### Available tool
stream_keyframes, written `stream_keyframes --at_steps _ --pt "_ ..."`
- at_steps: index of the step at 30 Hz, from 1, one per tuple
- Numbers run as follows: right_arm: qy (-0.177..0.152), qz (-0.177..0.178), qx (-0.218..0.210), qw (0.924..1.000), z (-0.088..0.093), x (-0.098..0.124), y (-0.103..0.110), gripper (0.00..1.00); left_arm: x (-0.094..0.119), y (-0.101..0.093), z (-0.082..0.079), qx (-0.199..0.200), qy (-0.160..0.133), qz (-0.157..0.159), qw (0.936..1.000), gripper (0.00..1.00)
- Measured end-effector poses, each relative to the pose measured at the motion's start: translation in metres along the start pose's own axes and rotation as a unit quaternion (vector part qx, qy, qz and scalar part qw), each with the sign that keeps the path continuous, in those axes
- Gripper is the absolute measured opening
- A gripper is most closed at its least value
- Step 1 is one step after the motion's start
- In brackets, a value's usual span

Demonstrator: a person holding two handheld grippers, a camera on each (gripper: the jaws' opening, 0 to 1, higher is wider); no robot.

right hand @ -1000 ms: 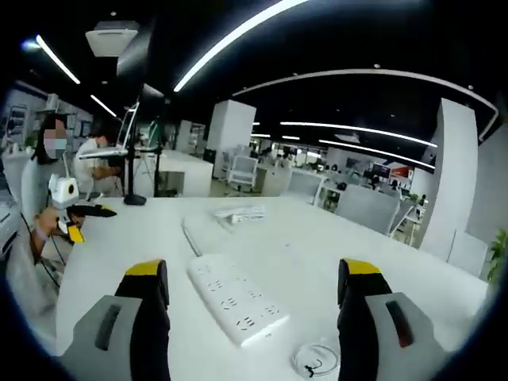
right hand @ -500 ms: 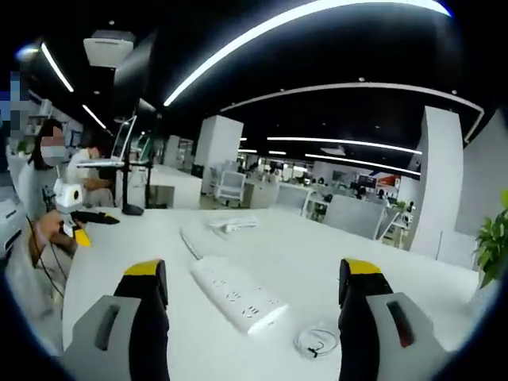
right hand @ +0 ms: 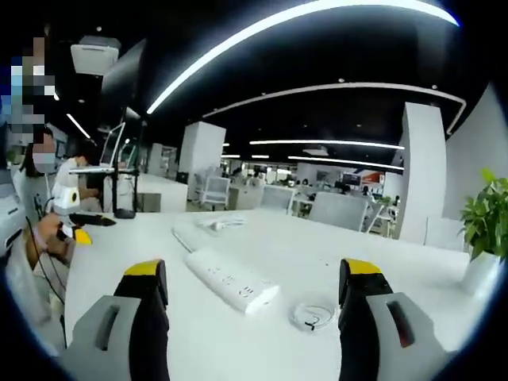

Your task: Straighten the power strip on the desk, plug the charger into it

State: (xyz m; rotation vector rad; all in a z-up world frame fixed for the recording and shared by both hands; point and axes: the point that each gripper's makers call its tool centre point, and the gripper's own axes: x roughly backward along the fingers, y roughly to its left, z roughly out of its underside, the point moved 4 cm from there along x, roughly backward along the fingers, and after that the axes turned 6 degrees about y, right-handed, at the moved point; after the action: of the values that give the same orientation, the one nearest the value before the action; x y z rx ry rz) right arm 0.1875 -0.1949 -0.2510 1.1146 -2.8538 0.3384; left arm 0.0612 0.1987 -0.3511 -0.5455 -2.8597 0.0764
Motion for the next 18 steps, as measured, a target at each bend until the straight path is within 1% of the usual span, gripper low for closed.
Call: stream_keyframes --at_steps 6,9,15,18 --pt "-0.004 0.014 -0.007 0.9999 0.001 0.004 -0.004 0.89 -0.001 0.000 0.000 0.001 -0.001 0.000 1.0000 0.99" --pt "0.000 0.015 -0.008 0.9998 0.004 0.003 -0.006 0.89 -0.002 0.000 0.001 0.002 0.000 0.001 1.0000 0.99" --pt "0.010 0.029 -0.005 0.9995 0.008 0.001 -0.009 0.89 -0.003 -0.001 0.001 0.000 0.002 0.005 1.0000 0.99" --pt "0.003 0.035 -0.009 0.9993 0.006 0.002 -0.011 0.89 -0.003 -0.002 0.001 0.000 0.002 0.004 1.0000 0.99"
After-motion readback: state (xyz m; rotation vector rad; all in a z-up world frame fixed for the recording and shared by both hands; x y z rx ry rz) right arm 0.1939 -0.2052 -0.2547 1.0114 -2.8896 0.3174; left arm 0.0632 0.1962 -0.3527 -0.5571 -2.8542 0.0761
